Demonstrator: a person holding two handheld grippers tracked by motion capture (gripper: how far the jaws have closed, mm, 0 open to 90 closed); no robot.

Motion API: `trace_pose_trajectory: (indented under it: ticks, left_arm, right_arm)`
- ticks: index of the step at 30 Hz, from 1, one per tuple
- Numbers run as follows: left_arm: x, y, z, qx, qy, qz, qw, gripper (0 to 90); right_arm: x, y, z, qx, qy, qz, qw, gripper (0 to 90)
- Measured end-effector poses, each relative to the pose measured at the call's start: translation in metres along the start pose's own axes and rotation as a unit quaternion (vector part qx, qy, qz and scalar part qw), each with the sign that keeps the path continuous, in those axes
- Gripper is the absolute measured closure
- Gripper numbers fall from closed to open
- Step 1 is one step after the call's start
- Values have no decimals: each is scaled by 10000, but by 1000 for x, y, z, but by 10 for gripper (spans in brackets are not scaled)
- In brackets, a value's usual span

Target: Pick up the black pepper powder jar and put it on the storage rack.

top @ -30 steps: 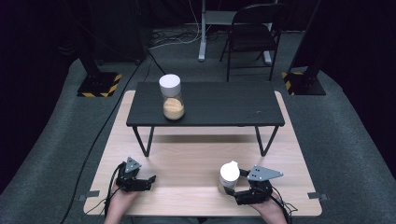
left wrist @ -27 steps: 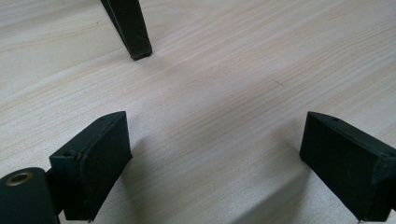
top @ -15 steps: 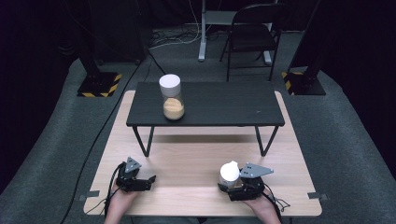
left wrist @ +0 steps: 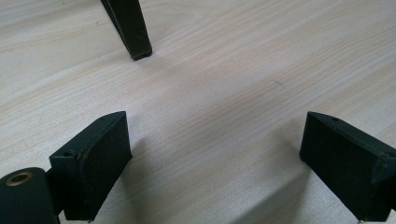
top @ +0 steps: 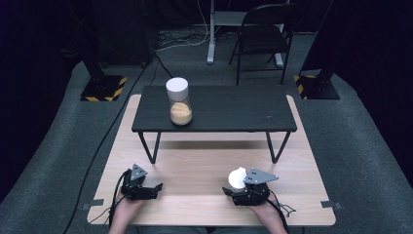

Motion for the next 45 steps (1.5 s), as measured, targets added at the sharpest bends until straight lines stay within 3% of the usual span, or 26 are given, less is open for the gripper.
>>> trace_pose_trajectory:
  ticks: [8,15,45]
  left_arm:
    - [0,0,0,0,0,-1,10000,82]
    - [0,0,0,1,0,-2,10000,82]
    - [0,0,0,0,0,0,10000,82]
  right_arm:
    - [4,8,0,116,-129,104,9998,283]
    - [5,19,-10,-23,-227,207,9995,283]
    - [-5,89,-40,-143,-524,185,9984,283]
Point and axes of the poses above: each handheld gripper's, and its own axes: z roughly forward along the jaws, y roughly out of its top, x roughly to its left, the point moved 5 cm from there along z, roughly forward along the jaws, and after that the axes turned 4 degrees about -z, right-handed, at the moved point
